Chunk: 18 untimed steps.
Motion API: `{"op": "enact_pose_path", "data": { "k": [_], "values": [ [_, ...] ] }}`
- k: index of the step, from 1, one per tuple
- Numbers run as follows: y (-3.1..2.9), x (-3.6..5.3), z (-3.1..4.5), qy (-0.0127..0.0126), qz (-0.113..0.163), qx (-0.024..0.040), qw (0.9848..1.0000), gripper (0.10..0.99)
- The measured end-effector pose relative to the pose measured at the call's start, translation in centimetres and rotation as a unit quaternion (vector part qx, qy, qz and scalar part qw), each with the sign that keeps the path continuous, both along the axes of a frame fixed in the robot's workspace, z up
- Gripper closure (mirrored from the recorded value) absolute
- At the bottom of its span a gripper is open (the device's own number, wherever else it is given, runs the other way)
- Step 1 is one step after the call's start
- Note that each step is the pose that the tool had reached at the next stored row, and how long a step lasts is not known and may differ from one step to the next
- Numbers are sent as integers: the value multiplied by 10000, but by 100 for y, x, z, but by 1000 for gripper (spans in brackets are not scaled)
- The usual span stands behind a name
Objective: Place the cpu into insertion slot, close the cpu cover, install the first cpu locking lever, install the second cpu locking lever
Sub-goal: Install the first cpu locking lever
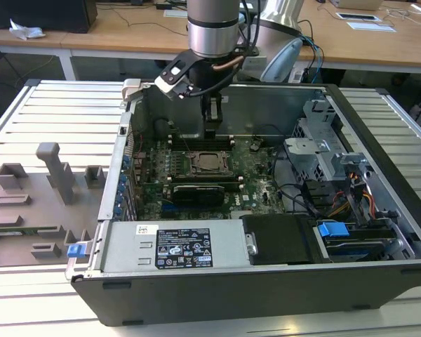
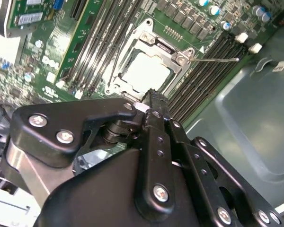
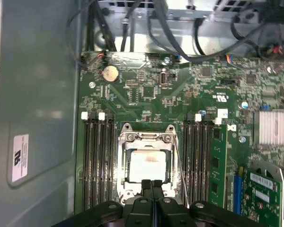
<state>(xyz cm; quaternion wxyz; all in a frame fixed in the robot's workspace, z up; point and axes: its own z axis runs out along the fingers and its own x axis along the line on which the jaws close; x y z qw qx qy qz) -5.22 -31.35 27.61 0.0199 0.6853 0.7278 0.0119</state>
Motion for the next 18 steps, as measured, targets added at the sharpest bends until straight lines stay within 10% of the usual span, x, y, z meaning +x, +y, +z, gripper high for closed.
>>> {"op": "enact_pose_path", "data": {
  "k": [4, 9, 14, 18],
  "values": [
    [0, 0, 0, 0, 412, 0, 9992, 980],
    [0, 0, 0, 0, 1057, 0, 9944, 980],
    [0, 0, 0, 0, 1953, 0, 9807, 980],
    [0, 0, 0, 0, 2246, 0, 9744, 980]
  ]
}}
